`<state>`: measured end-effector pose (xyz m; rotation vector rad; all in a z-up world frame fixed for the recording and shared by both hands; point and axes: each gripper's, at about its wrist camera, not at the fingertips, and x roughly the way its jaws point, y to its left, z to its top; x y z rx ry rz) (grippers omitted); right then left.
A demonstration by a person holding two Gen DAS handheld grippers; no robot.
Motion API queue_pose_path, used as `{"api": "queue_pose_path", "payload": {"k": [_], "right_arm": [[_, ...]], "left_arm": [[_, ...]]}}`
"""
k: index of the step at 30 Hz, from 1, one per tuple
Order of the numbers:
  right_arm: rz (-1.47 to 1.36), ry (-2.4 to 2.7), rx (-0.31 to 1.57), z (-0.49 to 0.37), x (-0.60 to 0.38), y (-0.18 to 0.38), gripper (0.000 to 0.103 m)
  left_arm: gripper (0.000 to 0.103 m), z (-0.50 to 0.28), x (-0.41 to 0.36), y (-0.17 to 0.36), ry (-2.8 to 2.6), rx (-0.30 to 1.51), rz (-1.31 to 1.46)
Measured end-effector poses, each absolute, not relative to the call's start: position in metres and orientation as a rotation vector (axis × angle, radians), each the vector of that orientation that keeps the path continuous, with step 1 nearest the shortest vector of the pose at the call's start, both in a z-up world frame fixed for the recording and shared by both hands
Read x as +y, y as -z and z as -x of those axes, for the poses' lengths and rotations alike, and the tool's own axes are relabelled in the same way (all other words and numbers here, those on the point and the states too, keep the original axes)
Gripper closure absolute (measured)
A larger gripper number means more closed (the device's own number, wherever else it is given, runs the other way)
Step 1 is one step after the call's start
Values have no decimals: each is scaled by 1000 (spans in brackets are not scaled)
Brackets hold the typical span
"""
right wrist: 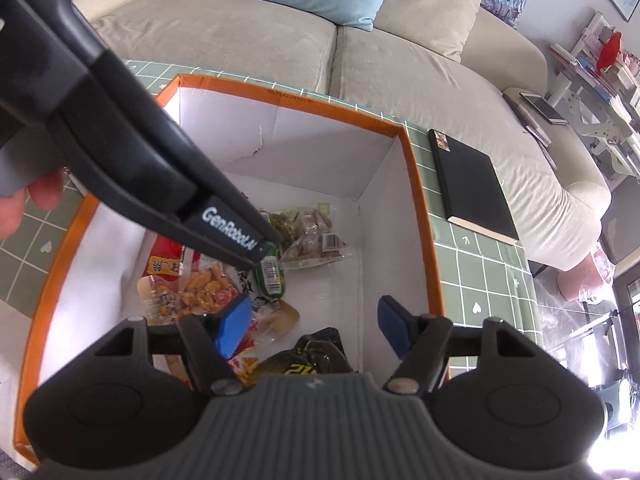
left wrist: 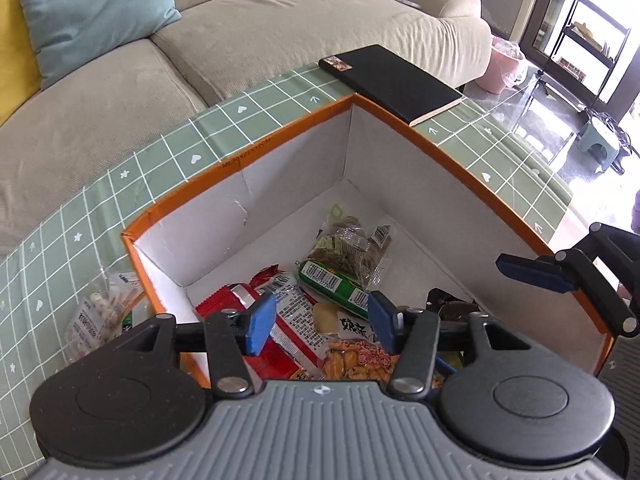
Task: Organize snacks
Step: 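Open both grippers to drop the snacks and withdraw from the box, then grasp the red-labelled meat packet with the left gripper while the right gripper grasps the clear bread packet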
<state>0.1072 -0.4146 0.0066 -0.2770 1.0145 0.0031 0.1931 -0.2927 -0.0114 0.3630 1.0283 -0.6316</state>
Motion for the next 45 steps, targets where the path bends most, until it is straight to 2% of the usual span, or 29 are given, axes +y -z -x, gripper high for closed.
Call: {"api": "queue_pose_path", "payload": {"k": [7,12,21,27,33,38,45], "right_arm": [[263,-14,998,-100,-395,-25,32],[231,-24,962,-91,-371,-39,24],[128,-25,902,-71,-321,-53,24],[56,-65,775,-53,-284,-57,24],[27,-94,726,-42,-248,-53,24],[6,-119,740,-47,-234,-45,25],[-42,-153,761,-55,-227,-31,33]], "left_arm": [[37,-179,-258,-17,595,974,-319],[36,-170,-219,-29,551,935,-279],[36,-146,-134,-28,455,898,-199],[36,-129,-67,-20,370,870,-103],[35,-115,-14,-9,295,836,-37],[35,-109,10,4,281,820,4],[35,-115,13,14,386,757,-21]]}}
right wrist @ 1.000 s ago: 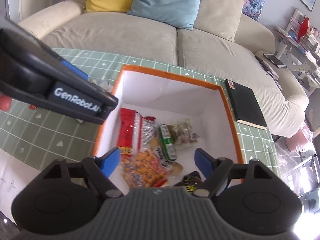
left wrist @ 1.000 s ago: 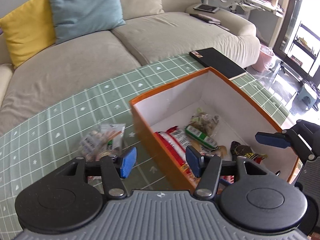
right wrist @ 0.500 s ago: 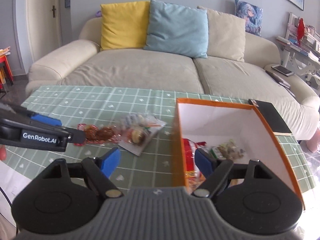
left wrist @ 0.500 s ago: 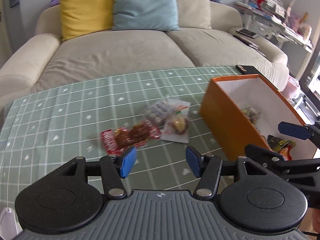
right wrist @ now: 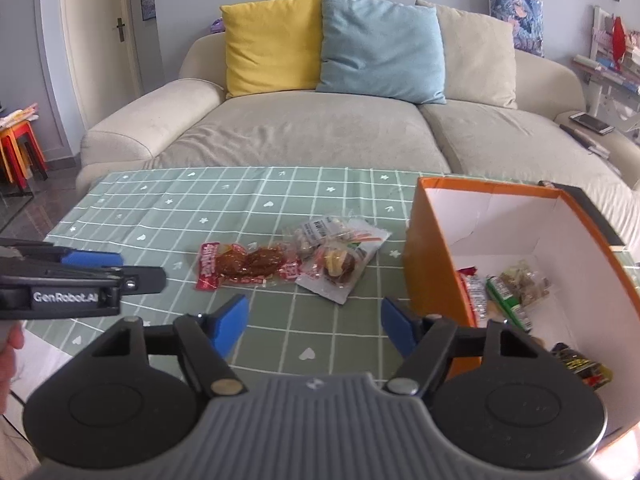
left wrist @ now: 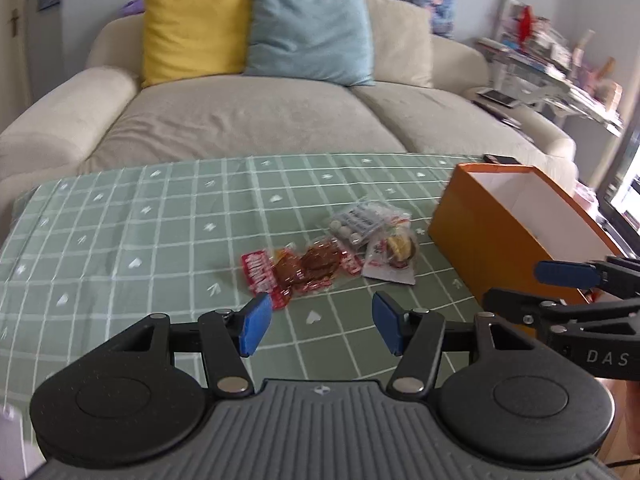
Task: Organize snacks
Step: 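Grasp the red-labelled meat packet with the left gripper while the right gripper grasps the clear bread packet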
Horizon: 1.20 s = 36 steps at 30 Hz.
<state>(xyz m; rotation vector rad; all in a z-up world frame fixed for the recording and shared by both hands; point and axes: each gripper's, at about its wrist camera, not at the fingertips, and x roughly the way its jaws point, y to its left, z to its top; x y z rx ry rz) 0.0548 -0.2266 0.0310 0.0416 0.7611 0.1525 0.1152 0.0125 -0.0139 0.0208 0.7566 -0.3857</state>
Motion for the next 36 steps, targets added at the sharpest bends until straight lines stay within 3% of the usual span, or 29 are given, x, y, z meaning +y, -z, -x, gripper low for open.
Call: {"api": "queue_pose_path", "payload": {"k": [6,15,28,36], "right_arm": [[-59,-173,791,-70,-218,-14,41],[-26,-129,786,-114,-204,13,41],[70,-31,781,-188,-207,44,41],[29,-45,826,-204,-215,60,54]], "left_arm": [[32,-140,6,33,423,777,-69],[24,-192,10,56,471,800,-129],[21,-258,5,98,548,891,-190],[11,-264,0,112,554,914,-198]]}}
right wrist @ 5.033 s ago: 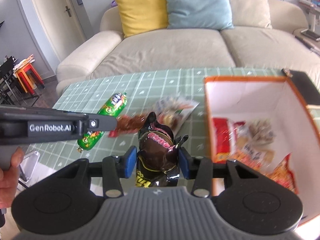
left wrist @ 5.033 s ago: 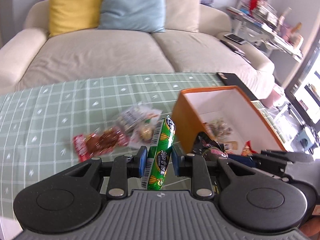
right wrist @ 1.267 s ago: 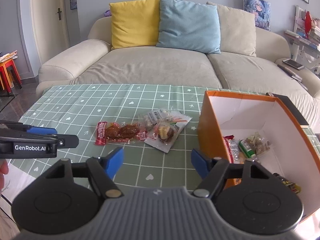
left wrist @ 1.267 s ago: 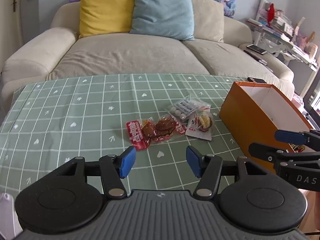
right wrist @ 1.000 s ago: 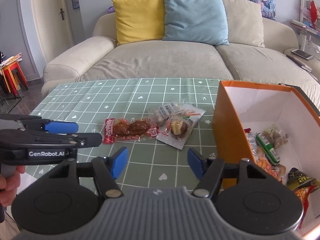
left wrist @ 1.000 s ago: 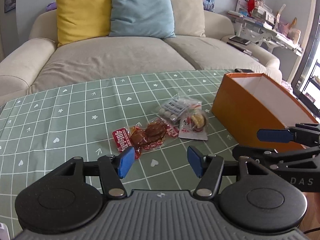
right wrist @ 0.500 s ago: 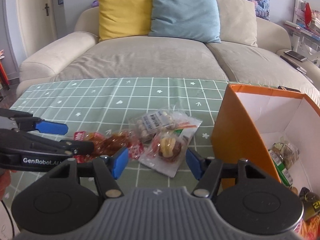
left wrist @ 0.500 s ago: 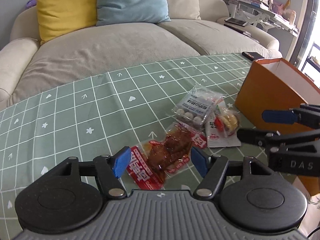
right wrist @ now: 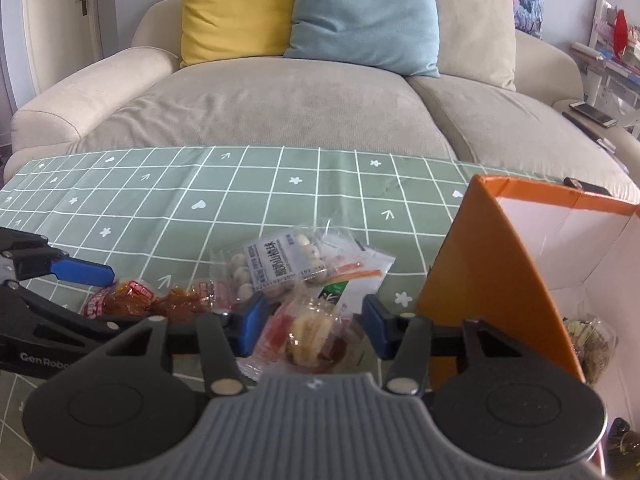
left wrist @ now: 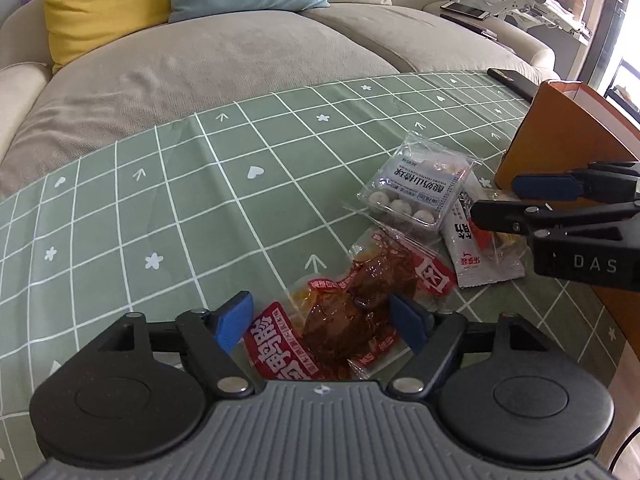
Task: Organize snacks
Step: 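Grasp the red-labelled meat packet with the left gripper while the right gripper grasps the clear bread packet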
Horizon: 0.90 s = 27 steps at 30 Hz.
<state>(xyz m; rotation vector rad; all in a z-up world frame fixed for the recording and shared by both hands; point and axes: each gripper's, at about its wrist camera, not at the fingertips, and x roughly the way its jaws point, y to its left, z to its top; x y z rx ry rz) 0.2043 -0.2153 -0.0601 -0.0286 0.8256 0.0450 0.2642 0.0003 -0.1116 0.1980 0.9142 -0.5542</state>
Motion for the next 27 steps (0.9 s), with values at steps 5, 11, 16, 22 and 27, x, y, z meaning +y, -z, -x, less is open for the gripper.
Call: {"api": "queue_pose_path", "payload": {"k": [5,11,16,22,27], "right_arm": [[21,-72,830,-201,-215,59,61],[-2,-105,841,-176,-214,52,63],[7,-151,860,-139,-209,49,63],[18,-216,898,-92,-204,51,63],[45,-275,909,-57,-196,45,63]], "left_arm": [[26,-255,-4,109,522,941,-205],[46,-228,-1,103,471,993,-106],[53,-195,4,100,431,1041,-47],[55,-152,19,95,314,1127,68],[56,-122,34,95,290,1206,263]]}}
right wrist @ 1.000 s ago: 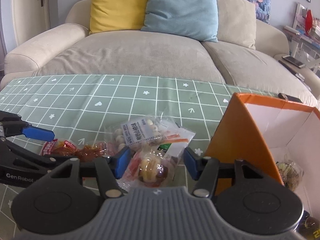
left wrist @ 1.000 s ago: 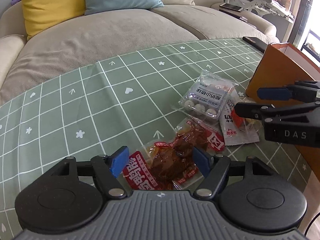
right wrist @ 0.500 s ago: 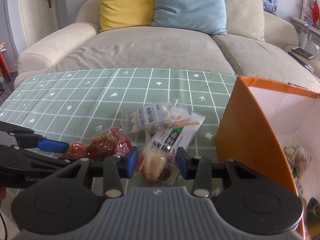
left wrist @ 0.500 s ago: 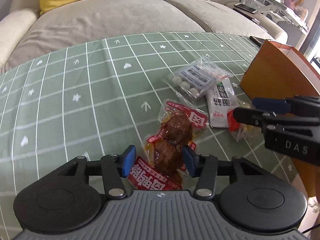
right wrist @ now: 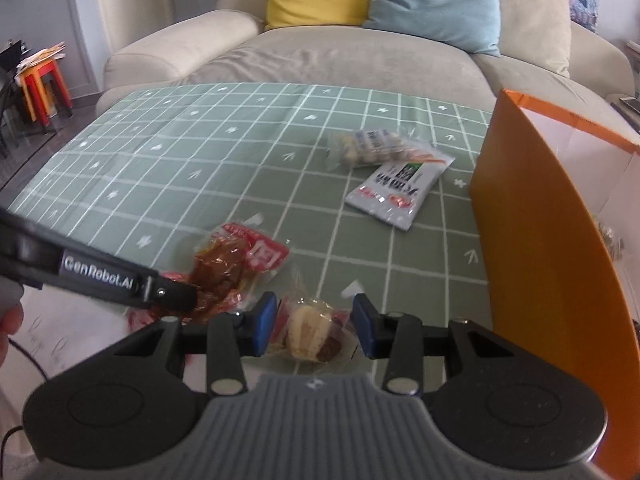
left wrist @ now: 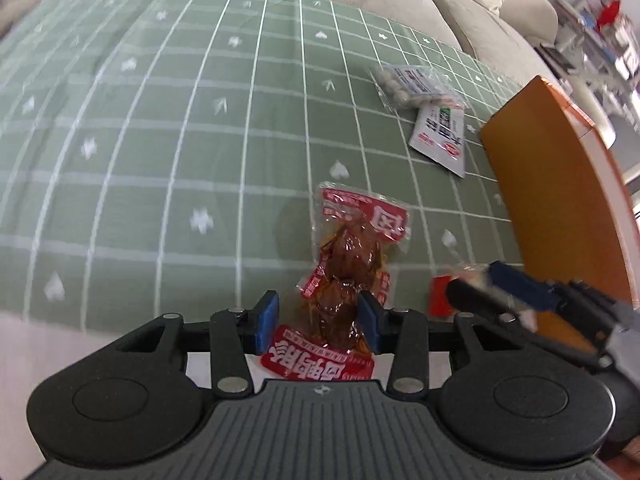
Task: Organize snacks
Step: 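Grasp the red-labelled meat packet with the left gripper while the right gripper grasps the clear bread packet, then lift the meat packet with the left gripper while the right gripper lifts the bread packet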
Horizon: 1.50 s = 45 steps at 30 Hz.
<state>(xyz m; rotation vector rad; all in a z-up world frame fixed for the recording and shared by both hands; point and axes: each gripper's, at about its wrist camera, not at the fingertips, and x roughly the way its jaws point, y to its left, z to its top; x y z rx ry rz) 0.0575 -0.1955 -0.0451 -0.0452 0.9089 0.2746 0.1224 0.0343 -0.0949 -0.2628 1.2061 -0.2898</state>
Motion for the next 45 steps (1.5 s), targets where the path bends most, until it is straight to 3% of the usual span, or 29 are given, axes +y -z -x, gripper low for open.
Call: {"api": "queue_pose_path", "payload": {"k": [3,6,25,31,35,36,45], "right_arm": [[29,-303,925,-43,-194,42,63],[40,-312,930,-33,-192,41,63],[78,-237,892,-35,-213,48,63],[77,-254,877,-38,-212,50,62],[85,-266,867,-40,-209,52,62],[87,-269,864,-40,-209,53,61],[65,-304,878,-43,-204,56,62]], "left_arm": [[54,-110,39,97,325,1233,339],[39,-102,38,96,288,1188,340],[34,-104,-6,98,253,1009,133],[26,-109,-17,103,276,948,63],[39,-107,-24,105,296,917,3],[52,-106,-24,105,300,913,-6],[74,-109,-3,99,372,978,238]]}}
